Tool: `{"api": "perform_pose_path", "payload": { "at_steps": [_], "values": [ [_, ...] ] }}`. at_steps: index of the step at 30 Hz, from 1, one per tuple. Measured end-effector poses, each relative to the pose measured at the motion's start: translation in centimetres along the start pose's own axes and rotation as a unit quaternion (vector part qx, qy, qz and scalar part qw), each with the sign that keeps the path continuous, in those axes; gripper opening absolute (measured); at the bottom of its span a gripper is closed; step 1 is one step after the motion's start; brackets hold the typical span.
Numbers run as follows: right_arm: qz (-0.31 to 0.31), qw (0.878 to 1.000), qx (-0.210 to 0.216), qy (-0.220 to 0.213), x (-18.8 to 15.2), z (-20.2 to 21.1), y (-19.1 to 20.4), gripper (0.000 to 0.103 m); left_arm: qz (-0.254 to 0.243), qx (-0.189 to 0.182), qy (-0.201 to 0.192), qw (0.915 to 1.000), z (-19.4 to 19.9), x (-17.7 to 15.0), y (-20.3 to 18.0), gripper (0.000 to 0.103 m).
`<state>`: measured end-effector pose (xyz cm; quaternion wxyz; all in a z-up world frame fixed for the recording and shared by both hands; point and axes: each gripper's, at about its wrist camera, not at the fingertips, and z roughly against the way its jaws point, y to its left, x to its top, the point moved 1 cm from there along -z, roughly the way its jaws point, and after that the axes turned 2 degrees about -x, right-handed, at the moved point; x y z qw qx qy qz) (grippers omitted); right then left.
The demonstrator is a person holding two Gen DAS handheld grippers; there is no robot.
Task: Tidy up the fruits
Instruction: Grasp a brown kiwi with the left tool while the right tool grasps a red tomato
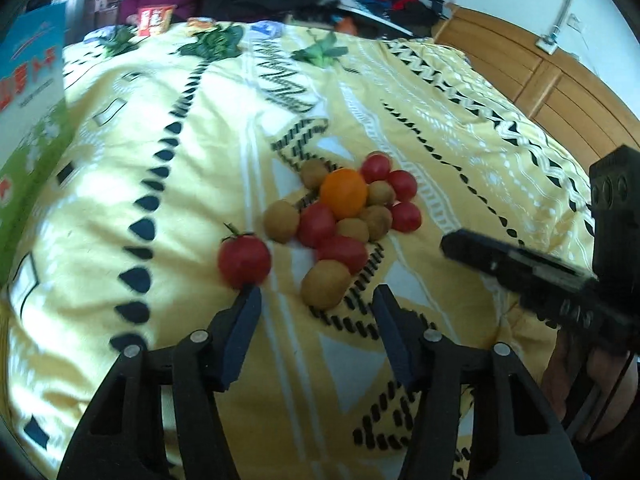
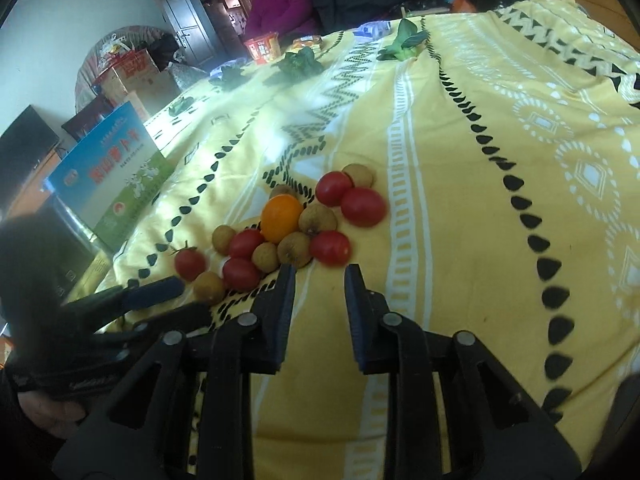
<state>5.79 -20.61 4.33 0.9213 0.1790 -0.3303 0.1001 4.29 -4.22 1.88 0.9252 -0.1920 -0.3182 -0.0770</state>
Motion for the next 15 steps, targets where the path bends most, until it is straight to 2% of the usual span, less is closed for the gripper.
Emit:
{"api": "perform_pose_path", "payload": {
  "at_steps": [5, 9, 11, 12, 15],
  "values": [
    [0.002, 1.000, 0.005, -0.003, -0.1, 0.1, 0.2, 0.026, -0.012, -0.008, 0.026, 0.9995, -1.7, 0.8, -0.1, 0.042],
    [0.008, 1.000, -0.011, -0.004, 0.2, -0.1, 0.0, 0.026, -0.006, 0.003, 0.033, 0.9994, -2.5, 0.8, 0.4, 0.034],
    [0.017, 1.000, -0.017, 0.000, 0.5, -0.7, -0.1, 0.030, -0.009, 0.014, 0.029, 0.9994, -2.4, 0.5, 0.3, 0.028],
    [0.018, 1.000, -0.018, 0.003, 0.6, -0.9, -0.1, 0.038, -0.008, 0.016, 0.028, 0.9995, -2.3, 0.4, 0.4, 0.023],
    [0.025, 0.999, -0.019, 0.011, 1.1, -2.0, -0.1, 0.041, 0.008, 0.007, 0.023, 0.9997, -2.0, 0.2, 1.0, 0.023]
  ]
}}
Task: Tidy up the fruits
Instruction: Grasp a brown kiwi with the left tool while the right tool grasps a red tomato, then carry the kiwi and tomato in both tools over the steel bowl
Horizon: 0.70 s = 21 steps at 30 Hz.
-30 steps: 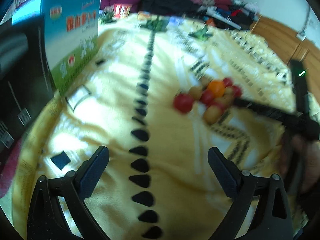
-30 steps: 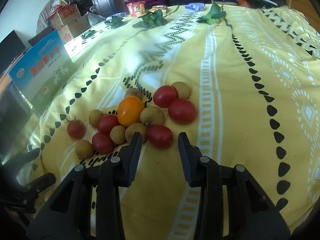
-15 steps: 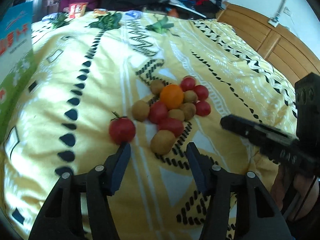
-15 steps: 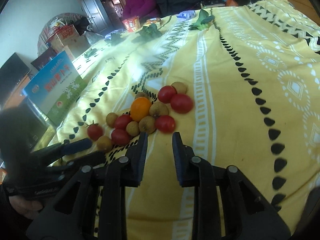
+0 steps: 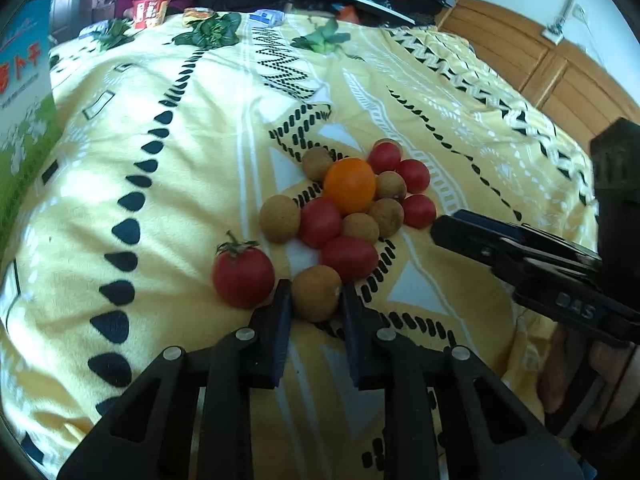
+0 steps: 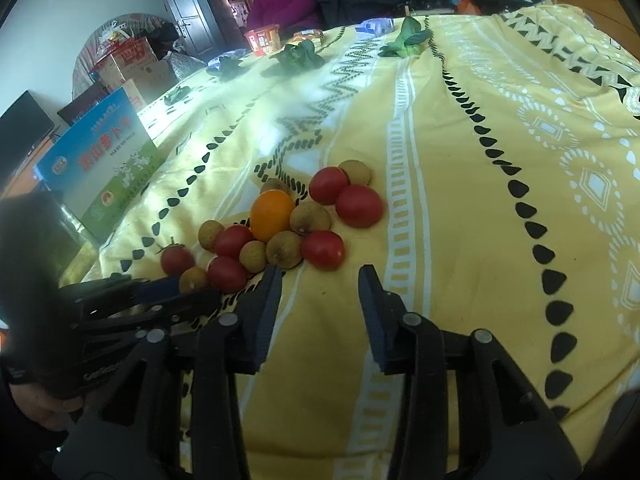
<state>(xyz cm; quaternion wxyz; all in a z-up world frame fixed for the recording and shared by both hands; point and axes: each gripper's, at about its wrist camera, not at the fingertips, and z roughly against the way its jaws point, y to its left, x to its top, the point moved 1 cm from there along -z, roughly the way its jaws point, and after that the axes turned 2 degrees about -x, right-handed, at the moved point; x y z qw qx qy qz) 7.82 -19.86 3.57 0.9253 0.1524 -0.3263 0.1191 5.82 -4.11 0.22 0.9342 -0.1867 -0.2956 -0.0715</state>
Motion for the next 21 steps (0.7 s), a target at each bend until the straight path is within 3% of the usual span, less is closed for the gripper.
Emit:
{"api": "perform_pose_path", "payload": {
  "at_steps": [10, 11, 13, 21],
  "values": [
    [0.080, 0.996, -0.002, 0.038, 1.4, -2.7, 0.2, 0.040, 0.008, -0.014, 0.000, 0.9999, -0.2, -0.2, 0.5, 0.023],
    [0.079, 0.996, -0.001, 0.037, 1.5, -2.7, 0.2, 0.040, 0.008, -0.014, -0.001, 0.9999, -0.2, -0.2, 0.5, 0.023],
    [0.077, 0.996, -0.002, 0.032, 1.4, -2.5, 0.1, 0.027, 0.007, -0.014, -0.001, 0.9999, -0.2, -0.2, 0.5, 0.023],
    [0.047, 0.999, -0.014, 0.000, 1.0, 0.3, -0.3, 0.027, 0.003, -0.007, -0.016, 0.9998, 1.2, -0.2, -0.1, 0.023]
  ]
}}
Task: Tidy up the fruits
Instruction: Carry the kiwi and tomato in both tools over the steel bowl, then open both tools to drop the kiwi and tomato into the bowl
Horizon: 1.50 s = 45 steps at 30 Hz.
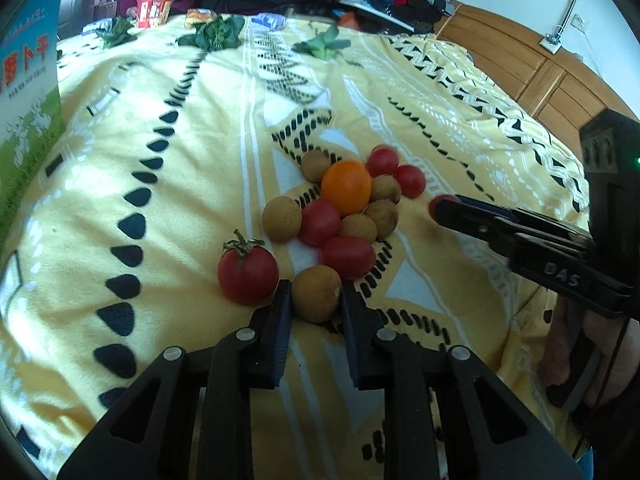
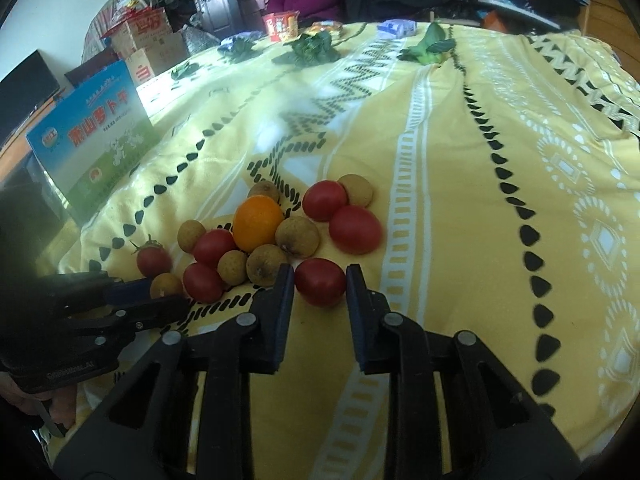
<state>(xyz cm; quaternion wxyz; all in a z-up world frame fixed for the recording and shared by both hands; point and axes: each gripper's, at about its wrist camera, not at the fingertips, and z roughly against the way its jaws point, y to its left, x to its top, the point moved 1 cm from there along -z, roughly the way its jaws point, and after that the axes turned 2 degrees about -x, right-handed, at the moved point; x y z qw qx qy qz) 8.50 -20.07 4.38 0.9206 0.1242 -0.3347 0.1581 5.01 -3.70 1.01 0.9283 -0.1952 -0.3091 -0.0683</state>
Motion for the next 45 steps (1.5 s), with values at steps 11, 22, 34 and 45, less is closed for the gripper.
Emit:
{"api": "perform_pose_path", "payload": {
  "at_steps": [11, 22, 34, 45],
  "values": [
    [0.017, 0.999, 0.018, -0.048, 2.6, 7.4, 5.2, 0.027, 0.010, 0.034, -0.116, 0.9927, 12.8, 2.4, 0.7, 0.023],
    [0.127, 0.977, 0.154, -0.080, 7.7, 10.4, 25.9, 0.027, 0.143, 0.210, -0.206, 0.9448, 33.3, -1.3, 15.6, 0.023],
    [0.215, 0.928, 0.305, 0.016, 5.2, 5.5, 48.6, 0.027, 0.300, 0.329, -0.198, 0.8734, 43.8, -12.5, 30.6, 0.023],
    [0.266, 0.906, 0.321, 0.065, 1.3, 3.7, 55.6, 0.027, 0.336, 0.326, -0.187, 0.8635, 43.8, -15.8, 32.9, 0.023]
  ]
}}
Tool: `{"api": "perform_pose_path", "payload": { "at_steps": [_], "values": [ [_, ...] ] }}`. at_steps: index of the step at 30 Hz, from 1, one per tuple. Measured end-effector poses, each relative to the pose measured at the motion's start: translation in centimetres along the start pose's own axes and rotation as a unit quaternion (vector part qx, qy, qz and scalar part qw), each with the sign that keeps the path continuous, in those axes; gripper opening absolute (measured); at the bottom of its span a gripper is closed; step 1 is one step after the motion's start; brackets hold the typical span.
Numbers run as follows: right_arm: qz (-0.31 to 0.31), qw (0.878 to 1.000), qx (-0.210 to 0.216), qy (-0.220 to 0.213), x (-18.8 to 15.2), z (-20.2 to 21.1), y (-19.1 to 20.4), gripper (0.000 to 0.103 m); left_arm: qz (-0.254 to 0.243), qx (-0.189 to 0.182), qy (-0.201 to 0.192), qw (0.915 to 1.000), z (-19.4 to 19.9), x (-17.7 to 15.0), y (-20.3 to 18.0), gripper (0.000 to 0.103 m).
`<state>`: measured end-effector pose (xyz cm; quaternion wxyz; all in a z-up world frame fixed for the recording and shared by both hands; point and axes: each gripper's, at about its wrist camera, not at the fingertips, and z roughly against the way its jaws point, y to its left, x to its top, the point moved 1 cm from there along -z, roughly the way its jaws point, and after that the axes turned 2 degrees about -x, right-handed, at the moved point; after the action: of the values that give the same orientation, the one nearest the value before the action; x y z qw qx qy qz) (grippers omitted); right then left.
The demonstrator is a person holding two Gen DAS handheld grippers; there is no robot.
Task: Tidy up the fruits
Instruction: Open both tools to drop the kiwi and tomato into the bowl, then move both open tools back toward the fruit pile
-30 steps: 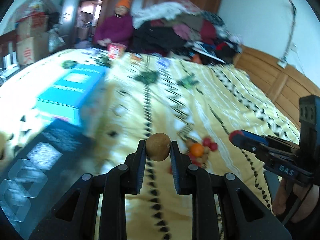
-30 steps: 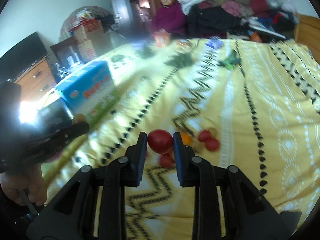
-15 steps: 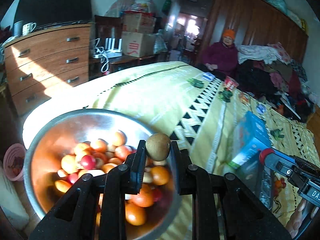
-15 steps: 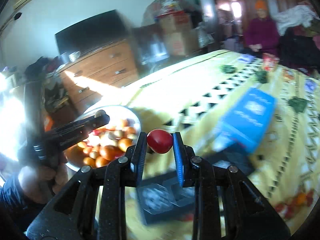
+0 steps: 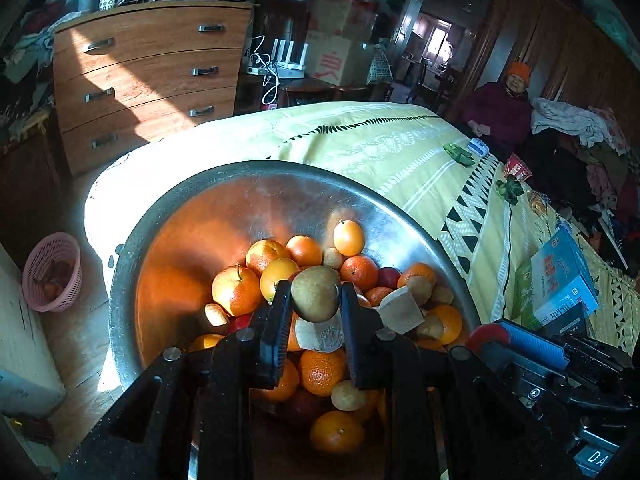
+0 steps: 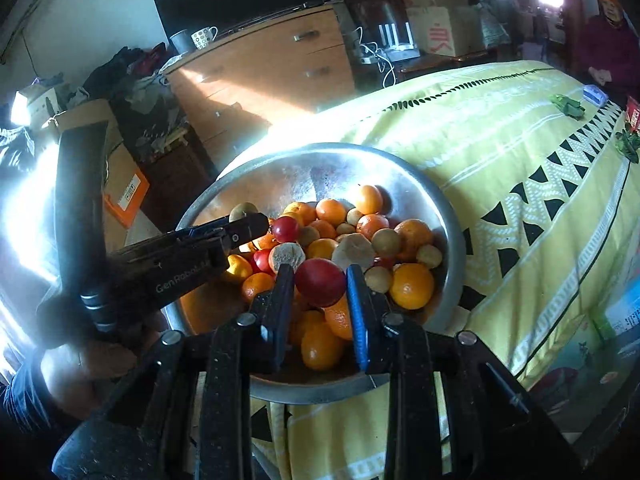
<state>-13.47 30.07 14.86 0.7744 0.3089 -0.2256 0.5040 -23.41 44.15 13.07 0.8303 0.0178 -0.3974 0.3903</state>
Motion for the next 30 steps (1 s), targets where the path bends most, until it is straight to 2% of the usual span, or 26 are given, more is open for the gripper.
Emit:
{"api": "perform_pose_path", "payload": {
  "at_steps": [1, 3, 5, 7, 8, 13, 16, 18, 20, 21, 22, 24, 25, 26, 30],
  "values": [
    [0.002, 1.000, -0.002, 0.003, 0.1, -0.3, 0.1, 0.027, 0.004, 0.001, 0.004, 1.0000, -0.2, -0.1, 0.2, 0.024],
    [0.006, 1.000, -0.014, 0.008, 0.4, -0.6, 0.5, 0.029, 0.015, 0.001, 0.009, 0.9998, -0.2, 0.0, 0.9, 0.041],
    [0.012, 1.000, -0.022, 0.007, 0.7, -0.6, 0.9, 0.045, 0.020, 0.003, 0.000, 0.9998, 0.2, 0.1, 1.3, 0.053],
    [0.009, 0.999, -0.037, -0.016, 0.9, 0.3, 1.0, 0.081, 0.025, 0.005, -0.009, 0.9996, 0.6, 0.2, 1.4, 0.062],
    [0.005, 0.998, -0.045, -0.031, 1.0, 0.9, 1.0, 0.085, 0.028, 0.006, -0.010, 0.9995, 0.8, 0.3, 1.6, 0.068],
    [-0.015, 0.996, -0.054, -0.065, 1.4, 4.8, 0.9, 0.086, 0.040, 0.003, -0.017, 0.9990, 1.6, 0.3, 1.8, 0.068],
    [-0.009, 0.986, -0.086, -0.141, 2.5, 10.6, 0.7, 0.085, 0.033, -0.007, -0.030, 0.9990, 2.9, 0.4, 0.7, 0.068],
    [-0.008, 0.969, -0.127, -0.213, 3.9, 16.9, 0.1, 0.086, 0.021, -0.017, -0.043, 0.9987, 3.9, 0.7, -0.5, 0.068],
    [-0.002, 0.938, -0.178, -0.297, 5.0, 23.8, -0.2, 0.087, 0.015, -0.028, -0.052, 0.9981, 5.0, 0.9, -1.7, 0.068],
    [0.000, 0.917, -0.205, -0.341, 5.1, 27.6, -0.2, 0.090, 0.012, -0.037, -0.056, 0.9977, 5.5, 0.9, -2.4, 0.068],
    [0.006, 0.892, -0.236, -0.386, 4.8, 31.2, -0.1, 0.101, 0.008, -0.044, -0.062, 0.9971, 6.1, 1.0, -3.1, 0.068],
    [0.018, 0.850, -0.286, -0.442, 3.4, 35.4, 0.0, 0.103, -0.005, -0.055, -0.075, 0.9957, 7.3, 0.9, -4.8, 0.069],
    [0.021, 0.841, -0.301, -0.449, 2.6, 36.6, -0.1, 0.103, -0.012, -0.061, -0.077, 0.9951, 7.7, 0.7, -5.7, 0.070],
    [0.021, 0.839, -0.310, -0.446, 1.9, 37.5, -0.3, 0.103, -0.017, -0.066, -0.077, 0.9947, 8.0, 0.5, -6.5, 0.073],
    [0.014, 0.851, -0.353, -0.389, -2.1, 37.1, -1.7, 0.103, -0.028, -0.094, -0.071, 0.9926, 8.9, -1.0, -9.9, 0.074]
  ]
}}
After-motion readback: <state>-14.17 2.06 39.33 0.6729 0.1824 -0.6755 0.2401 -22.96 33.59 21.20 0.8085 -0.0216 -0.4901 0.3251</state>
